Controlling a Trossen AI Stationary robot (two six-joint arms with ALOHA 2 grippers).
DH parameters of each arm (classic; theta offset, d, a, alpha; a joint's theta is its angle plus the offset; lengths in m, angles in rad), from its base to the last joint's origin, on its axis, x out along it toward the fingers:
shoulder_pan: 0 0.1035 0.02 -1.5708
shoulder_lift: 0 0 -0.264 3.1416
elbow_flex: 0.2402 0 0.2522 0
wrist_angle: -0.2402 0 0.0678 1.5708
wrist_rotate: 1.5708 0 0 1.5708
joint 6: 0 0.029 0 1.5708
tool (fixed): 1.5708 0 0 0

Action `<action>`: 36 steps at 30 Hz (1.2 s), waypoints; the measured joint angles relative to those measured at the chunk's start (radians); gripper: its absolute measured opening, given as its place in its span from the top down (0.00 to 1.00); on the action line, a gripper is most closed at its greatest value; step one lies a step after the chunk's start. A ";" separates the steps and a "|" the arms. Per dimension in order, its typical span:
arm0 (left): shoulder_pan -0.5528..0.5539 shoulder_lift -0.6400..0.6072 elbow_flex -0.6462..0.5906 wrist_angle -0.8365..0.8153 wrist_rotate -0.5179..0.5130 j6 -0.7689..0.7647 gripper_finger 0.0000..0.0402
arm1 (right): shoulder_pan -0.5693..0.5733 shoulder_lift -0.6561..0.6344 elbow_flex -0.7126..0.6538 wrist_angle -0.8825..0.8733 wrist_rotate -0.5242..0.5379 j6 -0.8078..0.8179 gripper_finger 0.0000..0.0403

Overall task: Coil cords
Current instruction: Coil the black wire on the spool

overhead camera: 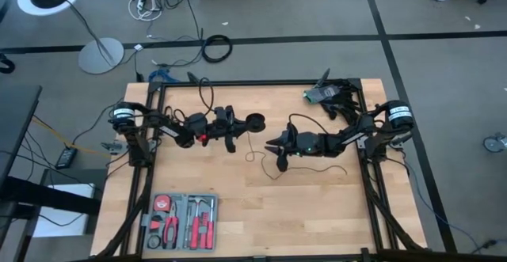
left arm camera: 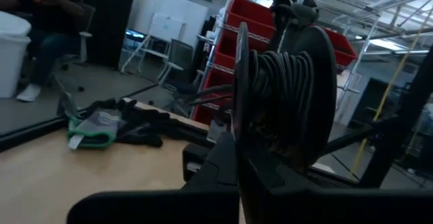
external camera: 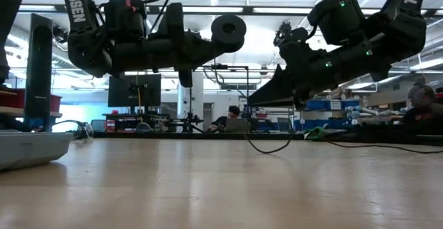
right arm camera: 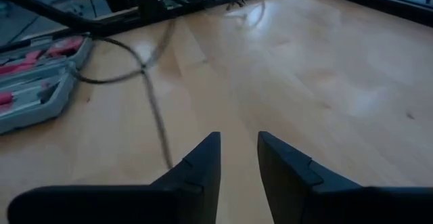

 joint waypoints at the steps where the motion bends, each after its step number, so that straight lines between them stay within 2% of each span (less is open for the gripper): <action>1: -0.001 0.000 0.000 -0.002 0.001 0.000 1.00 | -0.001 0.000 0.000 0.001 -0.004 0.004 0.76; 4: -0.002 0.000 -0.001 -0.005 0.005 -0.001 1.00 | -0.001 0.000 0.000 0.020 -0.031 0.025 0.76; 9: -0.002 0.000 -0.003 -0.007 0.015 -0.001 1.00 | -0.001 0.000 0.000 0.083 -0.147 0.014 0.77; 15: -0.002 0.000 -0.003 -0.003 0.015 -0.001 1.00 | -0.002 0.000 0.000 0.058 -0.142 0.000 0.79; 20: -0.002 0.000 -0.003 -0.003 0.001 -0.002 1.00 | -0.002 0.000 0.017 0.048 -0.194 -0.001 0.80; 36: -0.002 0.000 -0.002 -0.004 -0.003 -0.004 1.00 | -0.002 0.000 0.025 0.052 -0.228 -0.007 0.81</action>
